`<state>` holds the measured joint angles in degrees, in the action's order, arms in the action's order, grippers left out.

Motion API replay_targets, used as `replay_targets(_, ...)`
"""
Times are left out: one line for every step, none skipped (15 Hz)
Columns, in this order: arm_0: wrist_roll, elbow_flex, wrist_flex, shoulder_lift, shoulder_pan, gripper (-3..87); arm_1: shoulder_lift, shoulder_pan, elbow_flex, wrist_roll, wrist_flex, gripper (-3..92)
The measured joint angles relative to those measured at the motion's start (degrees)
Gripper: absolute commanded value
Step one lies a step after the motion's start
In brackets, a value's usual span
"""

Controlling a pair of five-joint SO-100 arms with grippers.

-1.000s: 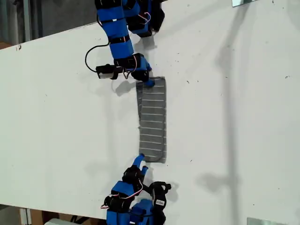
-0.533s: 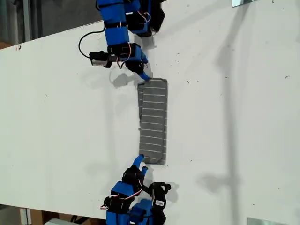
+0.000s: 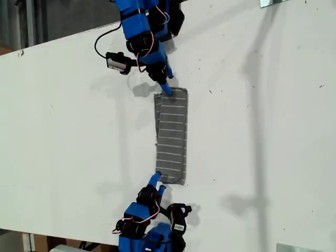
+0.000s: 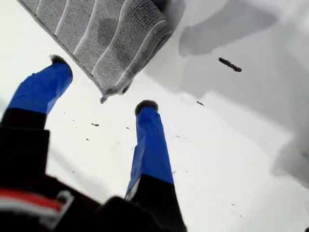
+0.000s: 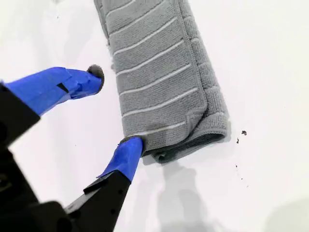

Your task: Grasp corners of a square towel and fold twice.

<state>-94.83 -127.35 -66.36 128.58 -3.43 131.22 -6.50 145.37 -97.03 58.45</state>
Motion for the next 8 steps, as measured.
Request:
replay_targets(0.0,0.0,0.0,0.0,-0.09,24.4,-2.55,-0.7,-0.09,-0.26,-3.43,30.8)
replay_targets(0.0,0.0,0.0,0.0,0.09,24.4,-5.01,-0.79,0.0,-0.44,-6.15,30.7)
replay_targets(0.0,0.0,0.0,0.0,0.18,24.4,-7.38,-0.53,0.0,-0.79,-8.09,30.7)
replay_targets(0.0,0.0,0.0,0.0,0.26,24.4,-10.2,-0.09,-0.09,-1.41,-9.4,30.6)
replay_targets(0.0,0.0,0.0,0.0,0.44,24.4,-13.1,0.09,-0.09,-2.02,-10.46,30.6)
replay_targets(0.0,0.0,0.0,0.0,0.7,24.4,-16.17,0.0,-0.62,-2.29,-11.07,30.6)
replay_targets(0.0,0.0,0.0,0.18,0.88,24.4,-19.34,0.35,-1.76,-2.46,-11.25,30.5)
replay_targets(0.0,0.0,0.53,0.79,0.97,24.4,-21.97,0.44,-2.9,-2.64,-11.43,30.3)
